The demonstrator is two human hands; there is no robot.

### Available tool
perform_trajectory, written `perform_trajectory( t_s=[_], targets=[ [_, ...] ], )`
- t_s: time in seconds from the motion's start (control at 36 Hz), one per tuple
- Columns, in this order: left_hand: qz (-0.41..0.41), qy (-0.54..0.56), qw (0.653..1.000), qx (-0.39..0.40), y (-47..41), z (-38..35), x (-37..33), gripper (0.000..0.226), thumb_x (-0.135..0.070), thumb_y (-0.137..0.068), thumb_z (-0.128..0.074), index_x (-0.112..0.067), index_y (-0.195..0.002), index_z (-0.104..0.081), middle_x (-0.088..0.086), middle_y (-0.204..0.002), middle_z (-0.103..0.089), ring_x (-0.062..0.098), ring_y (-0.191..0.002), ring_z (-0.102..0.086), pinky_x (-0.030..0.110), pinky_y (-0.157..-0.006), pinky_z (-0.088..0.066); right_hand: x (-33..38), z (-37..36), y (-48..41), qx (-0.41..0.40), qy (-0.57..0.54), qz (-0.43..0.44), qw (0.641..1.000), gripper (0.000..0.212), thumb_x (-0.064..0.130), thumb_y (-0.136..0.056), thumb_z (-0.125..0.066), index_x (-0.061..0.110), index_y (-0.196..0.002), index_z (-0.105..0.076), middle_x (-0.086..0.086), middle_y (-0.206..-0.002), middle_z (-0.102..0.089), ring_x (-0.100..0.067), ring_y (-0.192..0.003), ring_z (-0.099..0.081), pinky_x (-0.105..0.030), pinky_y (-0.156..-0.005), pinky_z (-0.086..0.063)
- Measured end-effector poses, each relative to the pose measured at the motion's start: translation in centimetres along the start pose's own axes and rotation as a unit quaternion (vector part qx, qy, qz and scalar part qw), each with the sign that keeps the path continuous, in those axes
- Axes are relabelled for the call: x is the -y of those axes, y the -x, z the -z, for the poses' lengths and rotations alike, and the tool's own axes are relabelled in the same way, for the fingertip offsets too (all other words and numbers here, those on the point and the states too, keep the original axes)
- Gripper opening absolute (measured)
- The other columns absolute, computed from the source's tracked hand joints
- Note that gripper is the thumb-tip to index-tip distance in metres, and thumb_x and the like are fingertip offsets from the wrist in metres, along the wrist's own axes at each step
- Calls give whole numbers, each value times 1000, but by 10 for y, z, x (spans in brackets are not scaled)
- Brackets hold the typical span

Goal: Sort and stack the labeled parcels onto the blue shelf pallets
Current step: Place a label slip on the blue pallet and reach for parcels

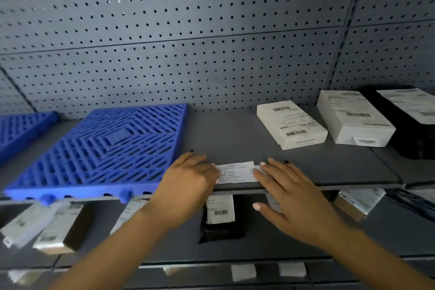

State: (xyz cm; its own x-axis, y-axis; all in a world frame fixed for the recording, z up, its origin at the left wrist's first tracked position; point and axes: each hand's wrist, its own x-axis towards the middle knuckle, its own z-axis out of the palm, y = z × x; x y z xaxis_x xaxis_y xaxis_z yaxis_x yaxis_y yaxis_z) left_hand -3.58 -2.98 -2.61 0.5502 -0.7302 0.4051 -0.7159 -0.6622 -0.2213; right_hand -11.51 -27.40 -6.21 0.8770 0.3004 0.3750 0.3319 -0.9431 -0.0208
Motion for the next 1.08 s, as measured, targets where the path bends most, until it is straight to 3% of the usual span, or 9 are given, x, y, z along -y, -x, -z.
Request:
perform_trajectory(
  t_s=[0.11, 0.19, 0.33, 0.58, 0.69, 0.83, 0.97, 1.08],
  targets=[
    [19, 29, 999, 7, 4, 7, -8, 35, -34, -93, -42, -21, -93, -74, -4, -105, -70, 23, -104, -62, 35, -91, -47, -1, 0, 1, 3, 7, 1, 1000, 62, 56, -92, -38, 15, -138, -48, -4, -139, -51, -22, -134, -40, -38, -110, -22],
    [30, 44, 999, 7, 9, 7, -14, 36, -37, -94, -42, -19, -96, -74, -2, -113, -69, 24, -108, -62, 37, -92, -49, -2, 1, 1, 1, 9, 2, 1000, 61, 54, -92, -37, 14, -136, -51, -6, -137, -52, -23, -131, -43, -37, -110, -22],
    [29, 61, 998, -2, 19, 7, -18, 34, -41, -91, -50, -16, -100, -73, -6, -104, -70, 20, -103, -63, 35, -90, -50, -3, 0, 0, -6, 2, 1, 1000, 61, 52, -91, -38, 12, -135, -52, -7, -137, -53, -23, -128, -47, -37, -109, -23],
    [9, 60, 996, -62, 33, 8, -24, 26, -25, -90, -53, -16, -99, -76, -5, -100, -73, 19, -93, -68, 35, -87, -53, -5, -3, -1, -16, 4, 7, 1000, 61, 53, -91, -37, 15, -137, -49, -6, -140, -50, -24, -132, -44, -42, -109, -29],
    [23, 68, 994, -78, 38, 8, -27, 24, -25, -89, -55, -18, -100, -76, -6, -100, -74, 17, -93, -69, 36, -86, -54, -5, -3, 0, -81, -45, 36, 995, 54, 45, -92, -41, 16, -137, -48, -7, -144, -45, -23, -136, -37, -40, -112, -30],
    [34, 92, 989, -106, 43, 10, -28, 22, -25, -91, -58, -19, -101, -76, -7, -103, -73, 14, -97, -68, 33, -86, -52, -1, 1, -5, -230, -56, 135, 962, 22, 19, -89, -59, 9, -105, -71, -7, -111, -67, -26, -111, -58, -42, -95, -45],
    [47, 153, 979, -126, 51, 20, -29, 21, -24, -91, -60, -17, -101, -76, -8, -107, -72, 10, -101, -66, 30, -90, -49, 12, 7, -13, -278, -56, 197, 938, 6, 5, -84, -69, 6, -81, -73, -7, -90, -70, -24, -91, -61, -37, -78, -51],
    [35, 164, 976, -137, 64, 32, -26, 18, -20, -89, -64, -14, -102, -76, -6, -107, -72, 11, -99, -66, 33, -86, -51, 24, 16, -16, -282, -63, 221, 931, 4, 3, -83, -70, 5, -82, -74, -8, -87, -70, -23, -87, -60, -35, -77, -50]
  ],
)
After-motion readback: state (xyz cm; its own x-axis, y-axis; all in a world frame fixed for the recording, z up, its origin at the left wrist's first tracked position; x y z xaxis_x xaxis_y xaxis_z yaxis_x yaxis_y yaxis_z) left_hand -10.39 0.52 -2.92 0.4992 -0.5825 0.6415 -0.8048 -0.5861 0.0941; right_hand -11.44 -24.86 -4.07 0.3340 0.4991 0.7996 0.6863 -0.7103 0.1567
